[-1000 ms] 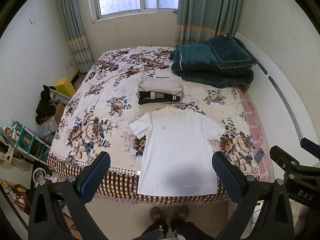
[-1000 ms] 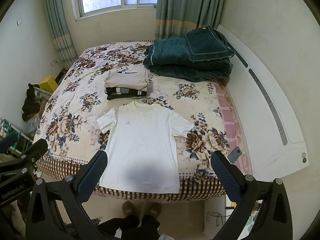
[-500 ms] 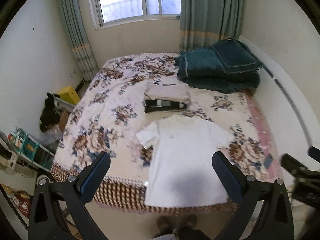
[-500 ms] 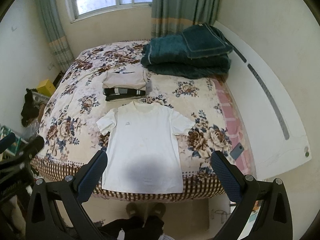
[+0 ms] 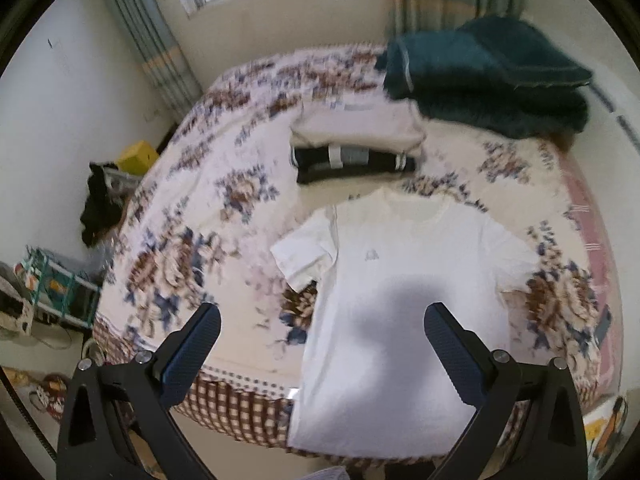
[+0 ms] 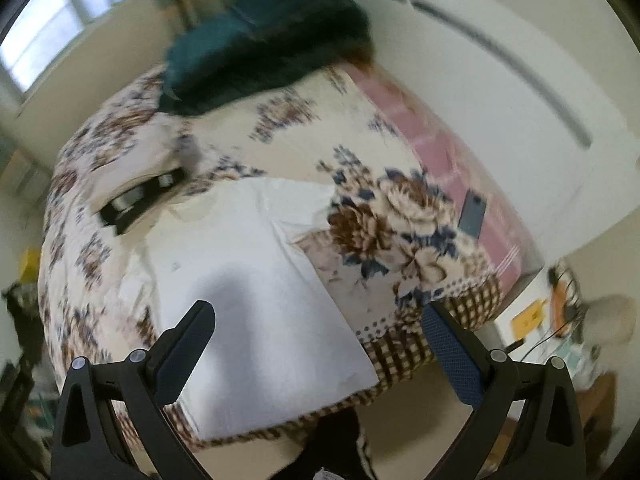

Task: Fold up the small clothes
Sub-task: 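Lower both tools toward the white T-shirt's sides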

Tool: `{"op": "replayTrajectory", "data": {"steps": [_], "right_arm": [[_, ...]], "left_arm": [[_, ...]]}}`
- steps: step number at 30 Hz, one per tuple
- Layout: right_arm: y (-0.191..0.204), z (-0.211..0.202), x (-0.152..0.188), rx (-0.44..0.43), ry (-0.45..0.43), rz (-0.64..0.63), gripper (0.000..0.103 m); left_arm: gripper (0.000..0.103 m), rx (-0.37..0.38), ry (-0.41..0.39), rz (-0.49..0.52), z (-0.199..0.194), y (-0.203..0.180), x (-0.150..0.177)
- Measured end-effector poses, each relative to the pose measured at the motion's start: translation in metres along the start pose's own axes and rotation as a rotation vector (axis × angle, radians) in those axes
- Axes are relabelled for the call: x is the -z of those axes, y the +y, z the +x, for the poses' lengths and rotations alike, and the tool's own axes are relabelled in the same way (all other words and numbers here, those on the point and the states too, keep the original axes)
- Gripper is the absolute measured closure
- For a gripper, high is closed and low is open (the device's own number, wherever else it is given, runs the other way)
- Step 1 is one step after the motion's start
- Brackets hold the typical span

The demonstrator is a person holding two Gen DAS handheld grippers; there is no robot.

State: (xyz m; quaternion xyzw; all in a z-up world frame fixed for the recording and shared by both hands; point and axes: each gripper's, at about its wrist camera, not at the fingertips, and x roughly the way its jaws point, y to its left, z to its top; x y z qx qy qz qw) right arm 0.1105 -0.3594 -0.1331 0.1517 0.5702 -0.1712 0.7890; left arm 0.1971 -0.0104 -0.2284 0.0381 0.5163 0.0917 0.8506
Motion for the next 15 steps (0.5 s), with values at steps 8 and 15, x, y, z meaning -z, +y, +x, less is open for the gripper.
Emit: {"op": "replayTrajectory", "data": {"steps": [8, 15], "right_arm": [[-0.054, 0.252, -0.082, -0.073, 0.112, 0.139, 0.0], [-0.086, 0.464, -0.146, -0.173, 0.224, 0.233, 0.003]], "left_arm": [[0.0, -0.062, 0.173, -0.048, 0.168, -0.049, -0.002], [0.0, -0.069, 0.246, -0.086, 0.288, -0.084, -0.007]]}}
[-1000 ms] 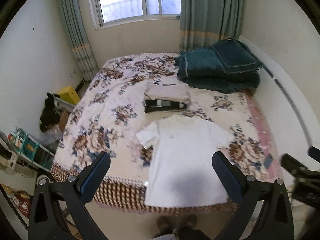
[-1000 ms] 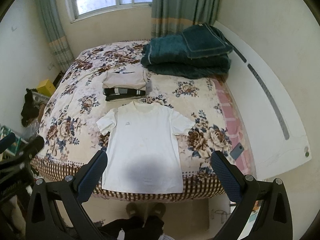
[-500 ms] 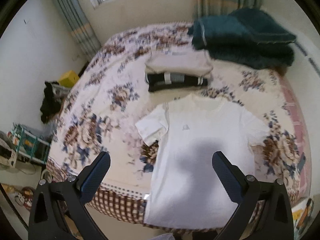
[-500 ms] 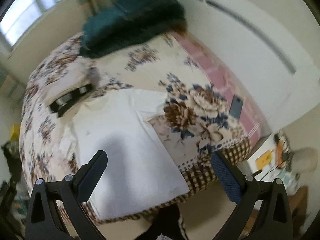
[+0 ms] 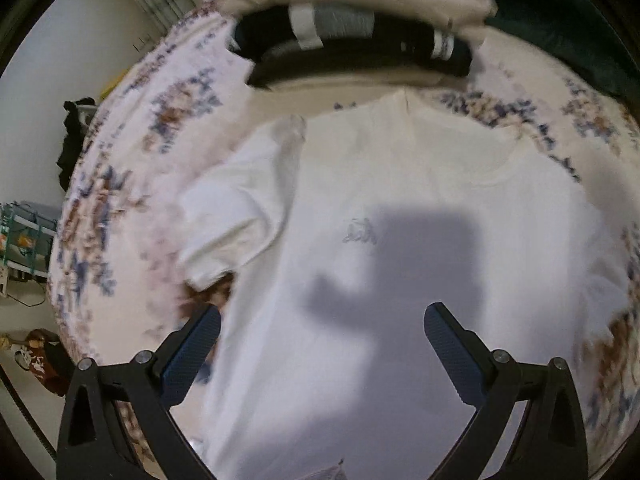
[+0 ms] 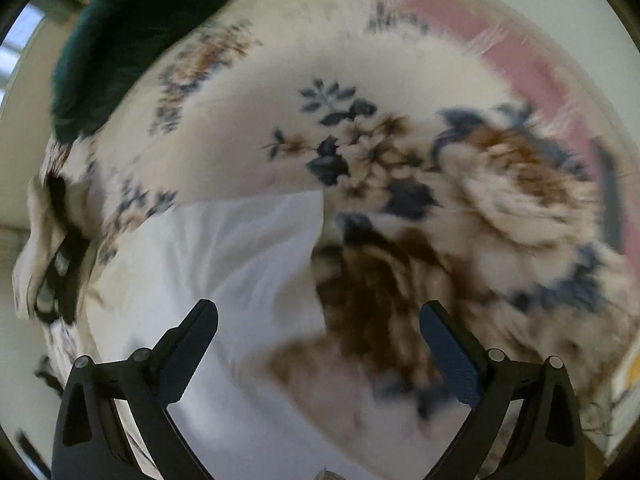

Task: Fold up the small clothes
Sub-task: 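Lower both tools toward the white T-shirt's sides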

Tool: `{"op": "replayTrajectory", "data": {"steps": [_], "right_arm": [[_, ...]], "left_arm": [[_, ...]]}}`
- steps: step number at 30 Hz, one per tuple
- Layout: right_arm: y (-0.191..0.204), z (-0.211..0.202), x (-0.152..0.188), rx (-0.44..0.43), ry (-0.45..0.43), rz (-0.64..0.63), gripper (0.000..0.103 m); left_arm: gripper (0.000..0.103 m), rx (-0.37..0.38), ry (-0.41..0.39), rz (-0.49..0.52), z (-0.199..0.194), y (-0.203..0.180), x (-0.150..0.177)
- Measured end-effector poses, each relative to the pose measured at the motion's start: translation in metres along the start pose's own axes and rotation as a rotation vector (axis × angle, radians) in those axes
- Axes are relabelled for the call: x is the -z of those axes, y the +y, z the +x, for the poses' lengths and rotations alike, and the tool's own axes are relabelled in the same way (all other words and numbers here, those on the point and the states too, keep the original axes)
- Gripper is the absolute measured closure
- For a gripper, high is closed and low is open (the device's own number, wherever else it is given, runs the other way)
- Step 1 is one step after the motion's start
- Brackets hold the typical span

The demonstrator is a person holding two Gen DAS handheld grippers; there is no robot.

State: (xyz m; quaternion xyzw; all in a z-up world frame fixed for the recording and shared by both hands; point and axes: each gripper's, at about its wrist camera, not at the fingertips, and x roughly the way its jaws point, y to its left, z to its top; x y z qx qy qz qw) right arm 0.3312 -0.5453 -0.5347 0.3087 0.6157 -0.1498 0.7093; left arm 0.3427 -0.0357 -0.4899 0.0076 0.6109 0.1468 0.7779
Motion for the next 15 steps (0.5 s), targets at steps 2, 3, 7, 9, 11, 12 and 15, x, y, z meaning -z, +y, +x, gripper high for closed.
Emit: {"op": "replayTrajectory", "data": {"steps": [2, 3, 7, 9, 11, 12, 15], "right_arm": [[-0.006, 0.035, -0.017, -0.019, 0.04, 0.027, 0.008], [-0.01, 0.055, -0.027, -0.027, 0.062, 0.035, 0.012], [-0.015, 0.107, -0.057, -0.102, 0.106, 0.04, 0.046], [-0.011, 0.108, -0.059, -0.149, 0.086, 0.02, 0.092], [-0.007, 0.105, -0.07, -0.166, 0.034, 0.021, 0.101], [-0.006, 0.102, -0.073, -0.172, 0.007, 0.031, 0.101], [0.001, 0.099, -0.091, -0.176, -0.046, 0.055, 0.102]], "left_arm": [[0.0, 0.001, 0.005, 0.008, 0.026, -0.016, -0.009], [0.0, 0.0, 0.004, 0.014, 0.033, -0.021, -0.013], [0.0, -0.005, -0.009, 0.059, 0.053, -0.039, -0.023], [0.0, -0.01, -0.018, 0.074, 0.057, -0.046, -0.028], [0.0, -0.008, -0.012, 0.078, 0.06, -0.051, -0.031], [0.0, -0.007, -0.009, 0.078, 0.06, -0.052, -0.031], [0.0, -0.005, -0.003, 0.079, 0.061, -0.056, -0.037]]}}
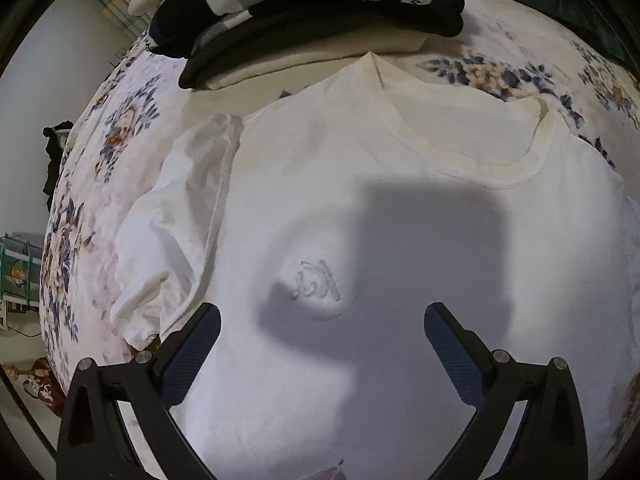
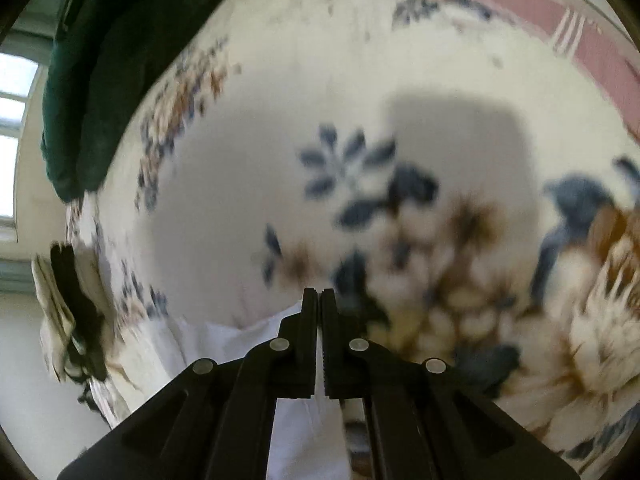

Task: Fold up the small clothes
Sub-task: 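Lower both tools toward the white T-shirt's sides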

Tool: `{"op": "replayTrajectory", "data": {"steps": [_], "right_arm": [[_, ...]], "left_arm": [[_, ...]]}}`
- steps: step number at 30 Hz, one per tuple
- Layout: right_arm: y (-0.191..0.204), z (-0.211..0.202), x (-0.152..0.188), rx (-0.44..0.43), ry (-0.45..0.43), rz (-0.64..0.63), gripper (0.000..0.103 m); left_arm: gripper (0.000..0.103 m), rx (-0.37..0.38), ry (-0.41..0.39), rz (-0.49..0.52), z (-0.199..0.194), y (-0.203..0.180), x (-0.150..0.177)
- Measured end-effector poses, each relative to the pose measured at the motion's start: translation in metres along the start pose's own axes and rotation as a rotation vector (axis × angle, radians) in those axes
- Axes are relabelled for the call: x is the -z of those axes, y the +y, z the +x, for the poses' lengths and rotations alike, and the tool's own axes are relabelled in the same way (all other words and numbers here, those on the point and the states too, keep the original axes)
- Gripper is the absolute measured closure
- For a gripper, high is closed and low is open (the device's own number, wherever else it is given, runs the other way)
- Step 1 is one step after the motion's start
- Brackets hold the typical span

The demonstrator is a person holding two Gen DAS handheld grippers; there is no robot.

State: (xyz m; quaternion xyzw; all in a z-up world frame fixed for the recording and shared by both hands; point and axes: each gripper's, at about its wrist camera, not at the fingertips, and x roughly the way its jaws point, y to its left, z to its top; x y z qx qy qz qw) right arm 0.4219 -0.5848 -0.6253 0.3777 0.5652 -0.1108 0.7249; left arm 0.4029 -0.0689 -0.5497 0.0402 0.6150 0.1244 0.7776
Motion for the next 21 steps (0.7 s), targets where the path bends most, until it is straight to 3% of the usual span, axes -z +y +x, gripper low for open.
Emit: {"op": "replayTrajectory", "data": {"steps": [4, 6, 7, 8, 10, 12, 16, 18, 21], "right_arm": [[0.021, 0.019, -0.008, 0.049, 0.047, -0.047, 0.099], [0.021, 0.019, -0.005, 0.101, 0.091, -0.05, 0.082], [0.014, 0.015, 0.002, 0.123, 0.104, -0.015, 0.063], [0.008, 0.008, 0.008, 0.122, 0.103, 0.019, 0.053], [-0.023, -0.013, 0.042, 0.039, 0.088, 0.189, 0.048], [-0.047, -0.018, 0.078, -0.051, 0.129, 0.317, 0.048], [-0.079, 0.016, 0.15, -0.32, 0.208, 0.624, 0.048], [-0.078, 0.033, 0.165, -0.379, 0.181, 0.687, 0.048], [-0.061, 0.043, 0.172, -0.458, 0.05, 0.712, 0.049]], "left_arm": [[0.0, 0.004, 0.005, -0.001, -0.002, -0.004, -0.003], [0.0, 0.016, 0.013, -0.011, -0.005, -0.004, -0.002], [0.0, 0.022, 0.018, -0.017, -0.007, -0.003, 0.0], [0.0, 0.027, 0.02, -0.024, -0.008, -0.001, 0.001], [0.0, 0.028, 0.025, -0.038, -0.01, 0.004, 0.006], [0.0, 0.026, 0.052, -0.053, -0.009, 0.01, 0.014], [0.0, 0.025, 0.103, -0.092, -0.004, 0.025, 0.028], [0.0, 0.007, 0.115, -0.097, -0.002, 0.033, 0.036], [0.0, -0.001, 0.121, -0.114, 0.0, 0.048, 0.042]]}}
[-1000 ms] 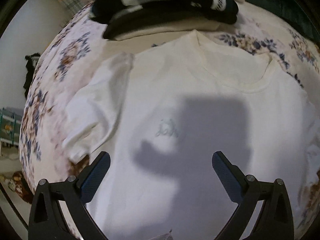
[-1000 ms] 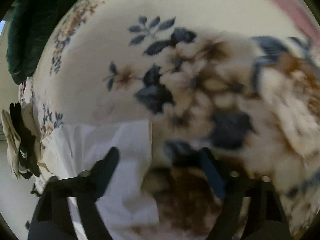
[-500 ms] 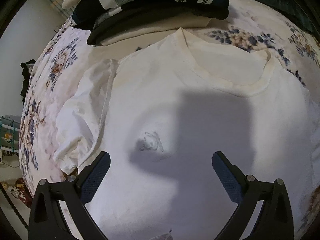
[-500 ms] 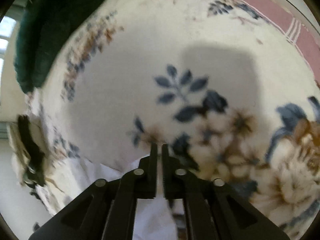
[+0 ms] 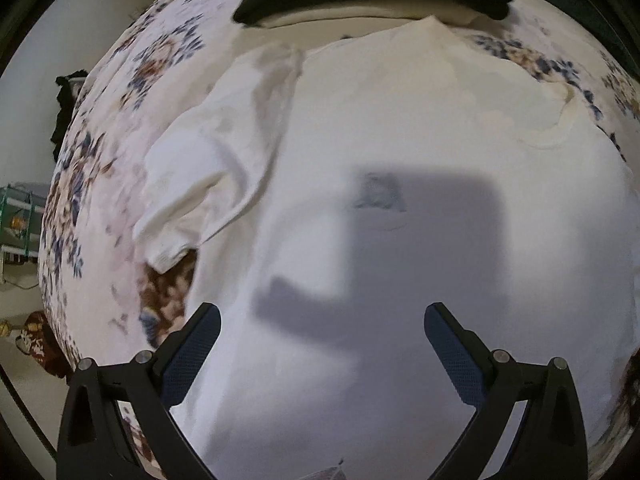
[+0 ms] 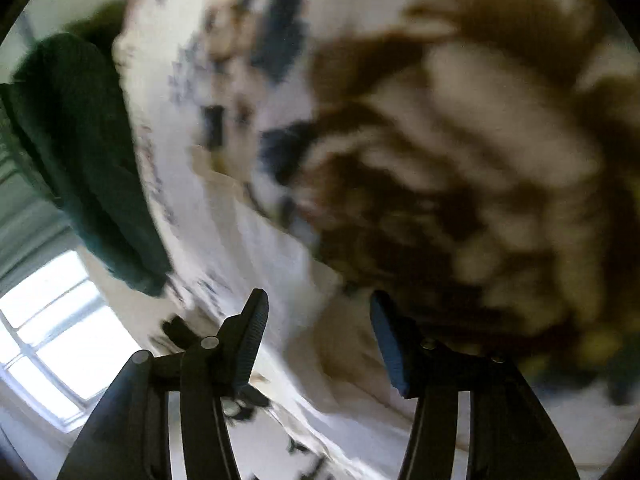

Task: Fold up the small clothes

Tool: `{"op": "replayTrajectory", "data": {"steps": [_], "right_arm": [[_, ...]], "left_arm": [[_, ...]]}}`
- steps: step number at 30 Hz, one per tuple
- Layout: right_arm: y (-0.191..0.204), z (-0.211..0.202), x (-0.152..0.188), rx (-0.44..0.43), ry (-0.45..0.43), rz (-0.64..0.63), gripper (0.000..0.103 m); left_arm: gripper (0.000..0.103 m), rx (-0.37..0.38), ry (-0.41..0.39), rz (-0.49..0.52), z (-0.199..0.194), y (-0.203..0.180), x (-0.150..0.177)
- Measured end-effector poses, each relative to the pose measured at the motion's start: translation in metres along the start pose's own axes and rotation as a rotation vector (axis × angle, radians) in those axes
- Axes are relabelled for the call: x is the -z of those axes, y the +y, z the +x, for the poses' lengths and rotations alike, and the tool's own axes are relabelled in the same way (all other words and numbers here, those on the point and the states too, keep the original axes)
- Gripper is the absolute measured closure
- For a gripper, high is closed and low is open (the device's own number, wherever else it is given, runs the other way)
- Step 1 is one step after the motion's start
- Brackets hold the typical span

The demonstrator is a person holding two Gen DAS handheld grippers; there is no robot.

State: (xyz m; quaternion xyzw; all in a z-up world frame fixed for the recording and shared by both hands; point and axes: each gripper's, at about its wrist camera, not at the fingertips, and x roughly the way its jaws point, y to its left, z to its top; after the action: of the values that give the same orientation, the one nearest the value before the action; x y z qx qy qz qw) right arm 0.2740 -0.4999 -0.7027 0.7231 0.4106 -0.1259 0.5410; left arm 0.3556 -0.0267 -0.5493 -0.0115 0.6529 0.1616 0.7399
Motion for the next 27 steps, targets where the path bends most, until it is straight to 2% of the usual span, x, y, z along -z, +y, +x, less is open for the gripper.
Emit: {"op": "replayTrajectory", "data": {"steps": [1, 2, 4, 6, 8, 11, 12, 15, 16, 18, 20, 21, 22, 23, 25, 26, 27], "right_arm": [[0.007, 0.003, 0.004, -0.008, -0.022, -0.031, 0.06], [0.017, 0.007, 0.007, -0.007, -0.035, -0.067, 0.08], [0.045, 0.022, 0.02, 0.05, -0.047, -0.164, 0.094], [0.073, 0.029, 0.03, 0.117, -0.058, -0.269, 0.098], [0.109, 0.041, 0.052, 0.192, -0.051, -0.437, 0.098], [0.152, 0.067, 0.114, 0.3, -0.005, -0.753, 0.099], [0.167, 0.085, 0.147, 0.357, 0.018, -0.909, 0.099], [0.163, 0.111, 0.219, 0.469, 0.101, -1.218, 0.099], [0.155, 0.131, 0.251, 0.524, 0.147, -1.333, 0.099], [0.133, 0.155, 0.294, 0.633, 0.231, -1.499, 0.098], [0.112, 0.171, 0.318, 0.731, 0.317, -1.57, 0.091], [0.104, 0.167, 0.323, 0.742, 0.346, -1.569, 0.088], [0.096, 0.162, 0.33, 0.723, 0.424, -1.535, 0.078], [0.092, 0.157, 0.334, 0.697, 0.482, -1.507, 0.075], [0.082, 0.139, 0.342, 0.656, 0.605, -1.448, 0.075], [0.08, 0.129, 0.342, 0.65, 0.616, -1.427, 0.075], [0.08, 0.117, 0.338, 0.65, 0.578, -1.403, 0.075]], "left_arm": [[0.0, 0.001, 0.0, -0.006, 0.0, 0.004, 0.001], [0.0, 0.001, -0.001, -0.013, 0.0, 0.01, 0.001], [0.0, -0.002, -0.006, -0.029, 0.0, 0.019, 0.002], [0.0, 0.001, -0.011, -0.056, 0.001, 0.032, 0.001], [0.0, 0.003, -0.014, -0.085, 0.0, 0.043, 0.003], [0.0, -0.009, -0.02, -0.119, 0.0, 0.06, 0.007], [0.0, -0.014, -0.021, -0.126, 0.001, 0.065, 0.009], [0.0, -0.029, -0.005, -0.145, 0.007, 0.083, 0.015], [0.0, -0.032, 0.002, -0.156, 0.01, 0.091, 0.018], [0.0, -0.042, 0.013, -0.167, 0.012, 0.103, 0.023], [0.0, -0.045, 0.019, -0.184, 0.014, 0.116, 0.027], [0.0, -0.047, 0.021, -0.192, 0.014, 0.123, 0.03], [0.0, -0.048, 0.026, -0.201, 0.015, 0.132, 0.032], [0.0, -0.049, 0.031, -0.209, 0.016, 0.139, 0.035], [0.0, -0.051, 0.039, -0.225, 0.018, 0.15, 0.039], [0.0, -0.052, 0.047, -0.238, 0.019, 0.16, 0.042], [0.0, -0.051, 0.05, -0.247, 0.02, 0.165, 0.043]]}}
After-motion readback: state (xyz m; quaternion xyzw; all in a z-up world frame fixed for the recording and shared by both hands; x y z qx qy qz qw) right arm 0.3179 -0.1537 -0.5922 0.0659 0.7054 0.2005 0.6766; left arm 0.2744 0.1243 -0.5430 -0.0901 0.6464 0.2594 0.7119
